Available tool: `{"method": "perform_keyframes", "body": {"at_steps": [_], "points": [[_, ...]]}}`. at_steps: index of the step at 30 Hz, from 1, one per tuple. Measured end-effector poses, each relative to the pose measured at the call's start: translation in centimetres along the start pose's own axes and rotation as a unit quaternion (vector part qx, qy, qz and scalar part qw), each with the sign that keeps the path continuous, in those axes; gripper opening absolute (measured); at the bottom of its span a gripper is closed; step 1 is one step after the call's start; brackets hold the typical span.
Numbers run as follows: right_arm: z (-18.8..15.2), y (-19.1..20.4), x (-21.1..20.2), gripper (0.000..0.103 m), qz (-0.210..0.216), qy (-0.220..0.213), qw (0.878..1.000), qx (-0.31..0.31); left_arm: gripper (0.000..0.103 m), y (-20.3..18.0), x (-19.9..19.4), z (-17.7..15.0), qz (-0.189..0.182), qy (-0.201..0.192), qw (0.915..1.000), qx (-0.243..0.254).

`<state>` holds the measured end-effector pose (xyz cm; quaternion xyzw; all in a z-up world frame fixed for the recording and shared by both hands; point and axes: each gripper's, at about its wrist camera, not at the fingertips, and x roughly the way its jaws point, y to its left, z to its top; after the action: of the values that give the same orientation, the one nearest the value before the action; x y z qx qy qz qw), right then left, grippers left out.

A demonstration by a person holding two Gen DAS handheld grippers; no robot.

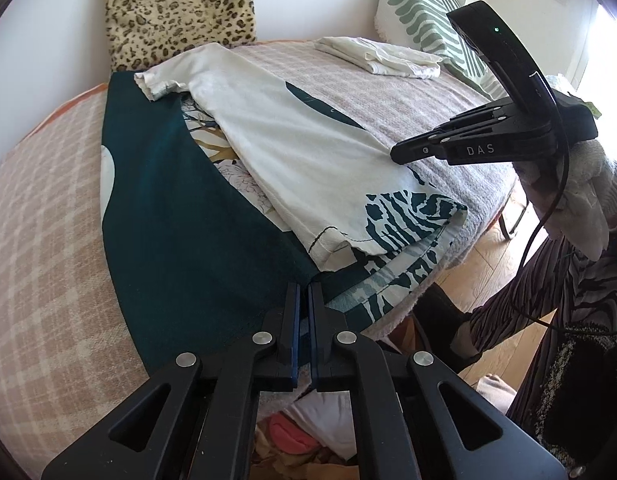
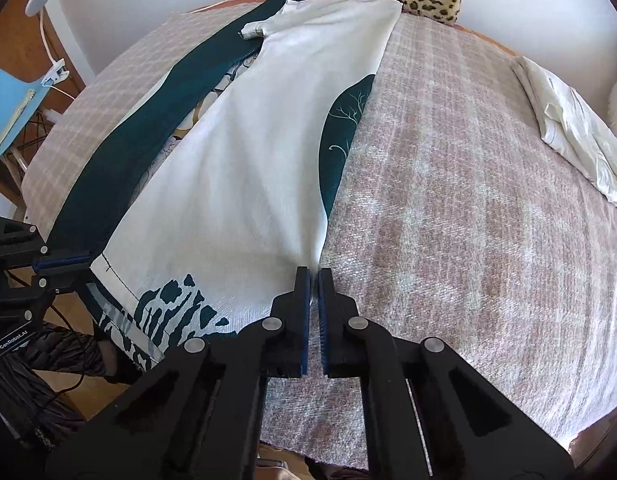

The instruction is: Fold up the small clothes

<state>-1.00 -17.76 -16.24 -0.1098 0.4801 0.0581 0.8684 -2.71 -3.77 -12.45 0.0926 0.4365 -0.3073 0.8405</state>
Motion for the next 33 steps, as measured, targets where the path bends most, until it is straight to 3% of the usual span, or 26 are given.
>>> {"method": "perform_keyframes", "body": {"at_steps": [3, 7, 9, 12, 17, 20, 23, 28, 31, 33], "points": [[-0.3, -0.8, -0.3, 0.004, 0.019, 0.004, 1.000, 0.016, 0.002, -0.5, -0.2, -0.3, -0.003, 0.002, 0.9999, 0.012], [-0.8, -1.4, -0.7, 0.005, 0.040, 0.003, 0.998, 0.038, 0.007, -0.6, -1.0, -0.3, 0.027, -0.012, 0.9994, 0.019], [-0.9, -1.5, -0.9, 0.005, 0.051, -0.001, 0.998, 0.045, 0.025, -0.3, -1.3, -0.1, 0.036, -0.022, 0.9991, 0.012], [-1.0, -1.4, -1.1, 0.005, 0.064, -0.004, 0.997, 0.053, 0.040, 0.0, -0.8, 0.4, 0.044, -0.017, 0.9988, 0.014], [-0.9, -0.1, -1.8, 0.010, 0.089, -0.016, 0.995, 0.039, 0.040, -0.4, 1.1, 1.0, 0.054, 0.001, 0.9979, 0.037], [-1.0, 0.6, -1.9, 0.025, 0.083, -0.018, 0.996, 0.022, 0.012, -0.4, 1.1, 1.3, 0.042, -0.003, 0.9981, 0.045], [-1.2, 0.5, -1.7, 0.033, 0.067, -0.017, 0.997, 0.020, 0.008, 0.0, 1.0, 1.4, 0.023, -0.006, 0.9993, 0.030], [-1.3, -0.4, -1.6, 0.034, 0.063, -0.015, 0.998, 0.025, 0.010, -0.5, 0.6, 1.3, 0.029, -0.003, 0.9992, 0.027], [-0.3, -1.0, -1.9, 0.034, 0.059, -0.019, 0.998, 0.025, 0.020, -0.6, -0.2, 1.5, 0.022, -0.010, 0.9996, 0.017], [1.0, -1.7, -2.2, 0.034, 0.059, -0.024, 0.998, 0.026, 0.032, -0.9, -0.9, 1.6, 0.024, -0.024, 0.9992, 0.019]]}}
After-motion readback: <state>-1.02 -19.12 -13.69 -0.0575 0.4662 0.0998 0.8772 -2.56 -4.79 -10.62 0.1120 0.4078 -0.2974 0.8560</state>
